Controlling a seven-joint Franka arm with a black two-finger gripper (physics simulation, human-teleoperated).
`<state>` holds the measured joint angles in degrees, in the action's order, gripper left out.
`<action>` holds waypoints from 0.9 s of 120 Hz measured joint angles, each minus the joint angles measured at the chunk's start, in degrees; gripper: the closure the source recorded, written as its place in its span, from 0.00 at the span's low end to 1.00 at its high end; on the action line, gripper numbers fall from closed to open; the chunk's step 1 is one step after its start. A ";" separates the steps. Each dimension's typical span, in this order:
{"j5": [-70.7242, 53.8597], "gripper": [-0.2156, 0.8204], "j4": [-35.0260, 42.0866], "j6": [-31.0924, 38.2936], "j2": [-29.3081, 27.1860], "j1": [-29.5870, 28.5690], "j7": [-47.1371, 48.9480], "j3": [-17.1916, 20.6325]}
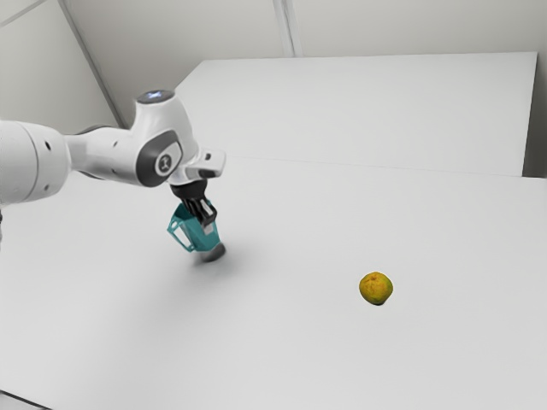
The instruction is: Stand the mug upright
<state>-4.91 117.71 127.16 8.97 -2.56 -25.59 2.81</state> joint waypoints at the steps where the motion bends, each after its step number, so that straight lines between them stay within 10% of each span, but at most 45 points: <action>1: -0.14 0.96 0.00 0.04 0.10 0.00 0.07 0.00; 51: -2.78 0.96 0.11 1.64 2.93 0.45 2.90 0.00; 79: -3.25 0.50 0.15 1.59 2.62 0.75 3.30 0.00; 108: -3.66 0.30 -0.16 1.50 0.39 0.88 3.46 -0.10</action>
<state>-8.57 117.55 128.66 9.36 -1.68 -22.14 2.71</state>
